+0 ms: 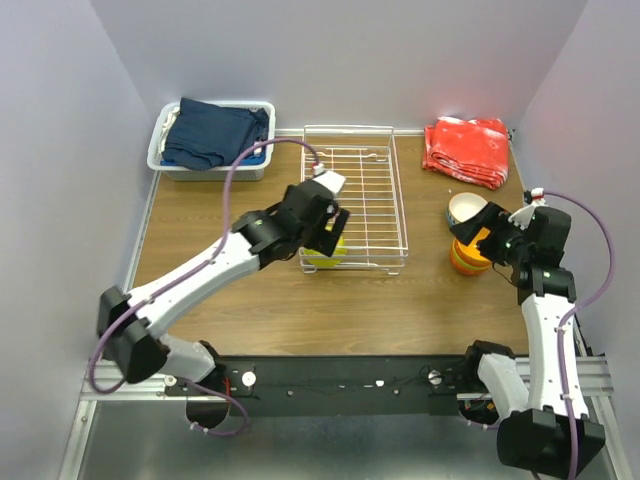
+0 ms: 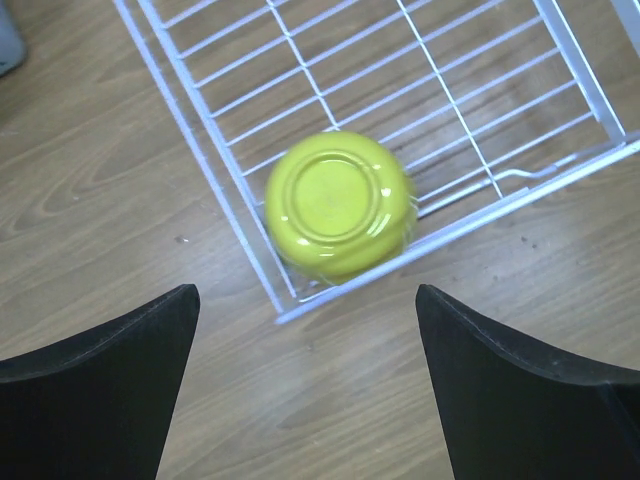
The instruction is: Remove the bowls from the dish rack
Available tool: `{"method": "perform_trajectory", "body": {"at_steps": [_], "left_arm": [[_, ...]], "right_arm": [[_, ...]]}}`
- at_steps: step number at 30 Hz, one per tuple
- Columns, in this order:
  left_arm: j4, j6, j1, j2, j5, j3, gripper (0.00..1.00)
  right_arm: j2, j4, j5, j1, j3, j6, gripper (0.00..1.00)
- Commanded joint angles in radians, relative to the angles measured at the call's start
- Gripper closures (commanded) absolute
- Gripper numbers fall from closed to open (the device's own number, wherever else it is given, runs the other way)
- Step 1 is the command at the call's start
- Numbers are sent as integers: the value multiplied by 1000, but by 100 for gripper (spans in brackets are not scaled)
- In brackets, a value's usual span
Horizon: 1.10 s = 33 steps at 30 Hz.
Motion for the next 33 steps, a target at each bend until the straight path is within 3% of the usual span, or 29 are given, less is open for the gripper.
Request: {"method": "perform_trajectory", "body": {"at_steps": [1, 10, 14, 19, 24, 33], "left_arm": [[-140, -30, -54, 166, -72, 151, 3], [-198, -31, -60, 433, -42, 342, 14], [-215, -31, -54, 523, -10, 394, 25], [-215, -54, -19, 587, 44, 423, 34], [-232, -65, 10, 630, 79, 431, 51], [-186, -54, 73, 703, 83, 475, 60]], "right_arm": [[-61, 91, -132, 2, -22, 28, 5], [-107, 42, -26, 102, -13, -10, 5], [-118, 45, -3, 130, -30, -13, 5], [-124, 37, 26, 157, -26, -21, 5], [-125, 32, 41, 170, -21, -27, 5], [-118, 37, 51, 176, -21, -28, 5]]}}
